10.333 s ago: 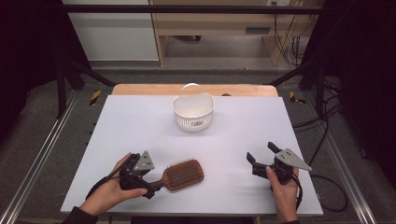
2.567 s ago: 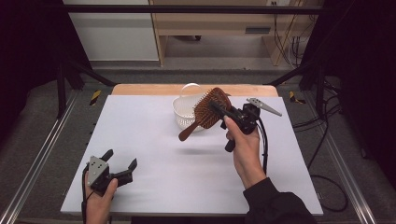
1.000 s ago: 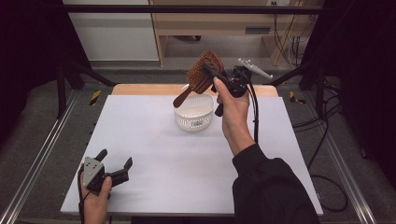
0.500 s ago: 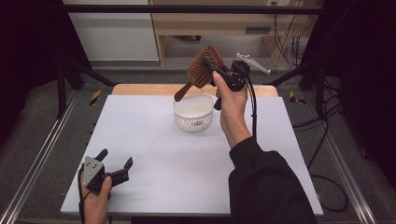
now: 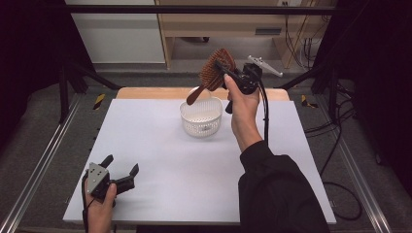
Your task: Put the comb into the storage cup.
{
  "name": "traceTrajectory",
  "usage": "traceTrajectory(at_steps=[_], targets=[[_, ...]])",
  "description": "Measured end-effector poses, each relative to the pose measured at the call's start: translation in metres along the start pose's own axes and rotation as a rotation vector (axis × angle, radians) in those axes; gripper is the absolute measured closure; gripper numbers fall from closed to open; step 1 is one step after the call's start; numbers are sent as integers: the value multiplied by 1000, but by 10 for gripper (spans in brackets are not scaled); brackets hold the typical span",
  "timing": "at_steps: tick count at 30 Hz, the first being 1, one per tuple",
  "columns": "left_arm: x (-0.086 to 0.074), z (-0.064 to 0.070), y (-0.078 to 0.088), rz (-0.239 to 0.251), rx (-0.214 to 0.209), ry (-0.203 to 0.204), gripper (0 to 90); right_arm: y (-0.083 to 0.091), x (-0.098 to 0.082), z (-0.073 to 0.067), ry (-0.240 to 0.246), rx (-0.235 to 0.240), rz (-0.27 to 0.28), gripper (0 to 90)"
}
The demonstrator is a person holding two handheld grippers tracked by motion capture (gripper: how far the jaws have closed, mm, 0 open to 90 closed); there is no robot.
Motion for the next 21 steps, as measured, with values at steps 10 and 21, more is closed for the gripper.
traceTrajectory(at_steps=[10,21], targets=[[0,1,0,1,-2,-2,19,2,2,7,17,-17,4,516],[1,0,0,4,2,-7,19,10,6,15,14,-35,16,516]])
Point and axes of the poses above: each handheld gripper's, and its own axes: y roughly backward along the jaws, x roughly out of its top, z roughly to its right, the point moved 3 cm from there along -y, roughly forward along the jaws, and after that the axes turned 8 degrees about -y, right-handed, at the moved point
